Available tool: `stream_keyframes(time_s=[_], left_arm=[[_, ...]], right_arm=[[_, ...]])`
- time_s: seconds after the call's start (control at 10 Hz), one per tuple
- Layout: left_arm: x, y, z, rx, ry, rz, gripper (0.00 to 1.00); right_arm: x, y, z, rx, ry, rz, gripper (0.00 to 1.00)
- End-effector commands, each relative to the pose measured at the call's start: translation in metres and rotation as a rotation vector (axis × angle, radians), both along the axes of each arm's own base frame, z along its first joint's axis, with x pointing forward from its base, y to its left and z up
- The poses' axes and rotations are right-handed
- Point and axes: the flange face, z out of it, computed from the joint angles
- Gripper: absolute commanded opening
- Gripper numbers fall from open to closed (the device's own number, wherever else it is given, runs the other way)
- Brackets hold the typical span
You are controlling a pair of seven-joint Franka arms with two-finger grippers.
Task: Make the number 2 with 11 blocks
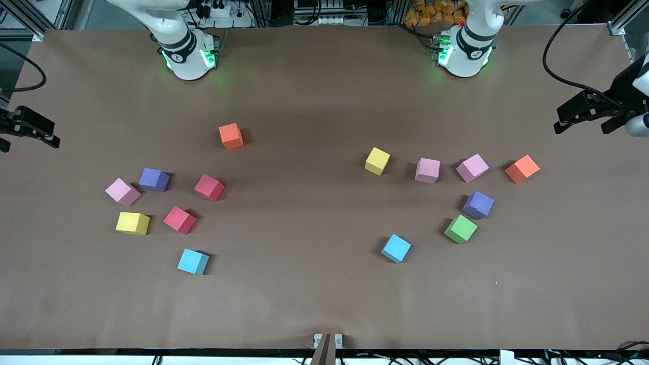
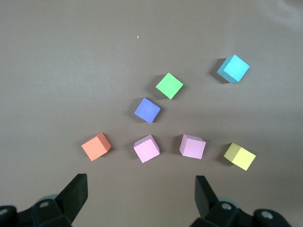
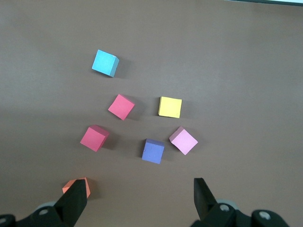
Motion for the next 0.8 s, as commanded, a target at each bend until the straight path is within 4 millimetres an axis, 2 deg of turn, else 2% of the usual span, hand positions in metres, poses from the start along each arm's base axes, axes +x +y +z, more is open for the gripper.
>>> stream_keyframes(time_s=[0.0,0.5,0.6,0.7], left_arm=[[-0.005,0.002,0.001,-0.015,0.011,-0.005,1.00],[0.000,0.008,-0.001,-0.008,0.013,0.029,1.00],[0.006,0.036,-0.014,-0.004,0.037,0.078,1.00],[0.009,0.052,-0.025,-0.007,0.059,0.106,1.00]], right_arm=[[-0.007,-0.002,0.004,0.015,0.000,0.000,1.00],[-0.007,0.000,0.006,0.010,-0.003,0.003,1.00],[-0.008,0.000,0.005,0.012,0.000,-0.002,1.00],[-0.008,-0.001,0.005,0.014,0.006,-0.003,1.00]])
